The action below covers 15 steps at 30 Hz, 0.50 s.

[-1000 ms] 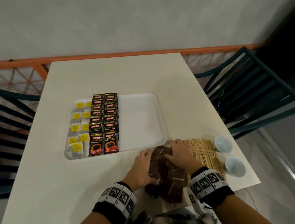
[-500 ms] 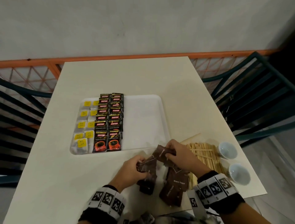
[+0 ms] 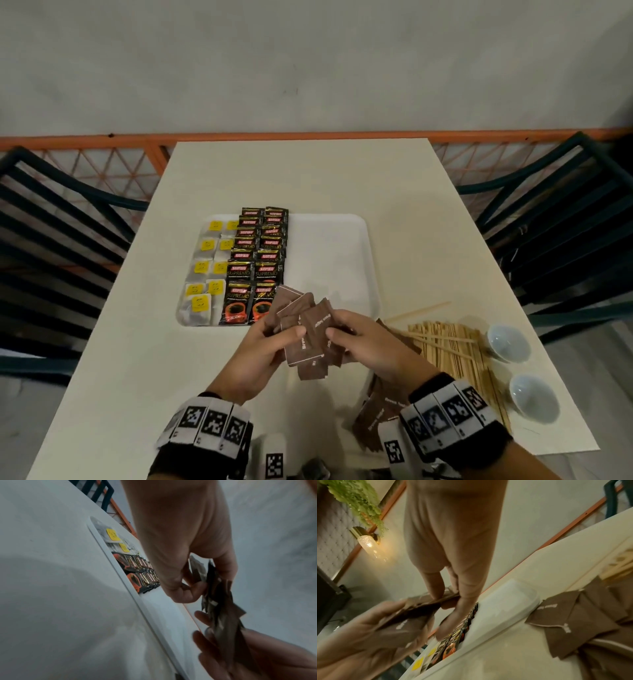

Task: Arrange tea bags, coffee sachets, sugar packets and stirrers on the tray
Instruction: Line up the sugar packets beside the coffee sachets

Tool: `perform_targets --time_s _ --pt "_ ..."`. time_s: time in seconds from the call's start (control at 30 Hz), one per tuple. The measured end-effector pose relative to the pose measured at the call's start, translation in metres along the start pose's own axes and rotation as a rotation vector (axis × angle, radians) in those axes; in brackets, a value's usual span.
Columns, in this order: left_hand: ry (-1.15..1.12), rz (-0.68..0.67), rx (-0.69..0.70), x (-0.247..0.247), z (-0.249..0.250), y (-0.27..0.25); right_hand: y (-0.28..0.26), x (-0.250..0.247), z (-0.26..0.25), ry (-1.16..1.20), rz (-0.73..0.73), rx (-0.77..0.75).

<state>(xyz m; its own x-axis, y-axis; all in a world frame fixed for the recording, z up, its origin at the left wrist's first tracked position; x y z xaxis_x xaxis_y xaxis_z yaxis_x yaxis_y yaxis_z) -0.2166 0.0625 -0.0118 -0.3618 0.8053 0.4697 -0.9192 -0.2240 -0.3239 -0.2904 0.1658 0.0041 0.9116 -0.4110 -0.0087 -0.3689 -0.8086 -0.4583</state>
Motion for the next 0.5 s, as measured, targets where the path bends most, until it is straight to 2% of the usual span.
perform_targets --time_s 0.17,0.27,0.37,0.5 --pt "-0.078 -0.071 0.083 0.006 0.014 -0.013 0.013 0.025 0.005 0.281 -0.083 0.079" --pt "-0.024 -0.064 0.112 0.011 0.018 -0.017 0.013 0.03 0.005 0.405 -0.142 0.108" --pt "0.258 0.028 0.184 0.015 0.027 -0.018 0.014 0.034 0.002 0.456 -0.179 0.103" --pt "0.801 0.35 0.374 0.008 0.051 -0.028 0.018 0.046 -0.004 0.543 -0.204 0.104"
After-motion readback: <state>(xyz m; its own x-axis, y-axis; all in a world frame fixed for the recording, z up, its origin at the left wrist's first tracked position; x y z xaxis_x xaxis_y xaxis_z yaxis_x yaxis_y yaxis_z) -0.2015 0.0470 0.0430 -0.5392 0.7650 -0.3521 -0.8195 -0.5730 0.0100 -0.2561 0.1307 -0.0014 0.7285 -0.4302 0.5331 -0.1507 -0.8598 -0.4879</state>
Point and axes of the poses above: each hand's wrist, its own y-axis towards the middle knuckle, its own x-axis out of the palm, z = x × y, the point moved 9 cm from there along y, towards the middle knuckle, and after that the axes turned 6 degrees about -z, right-handed, at the moved point
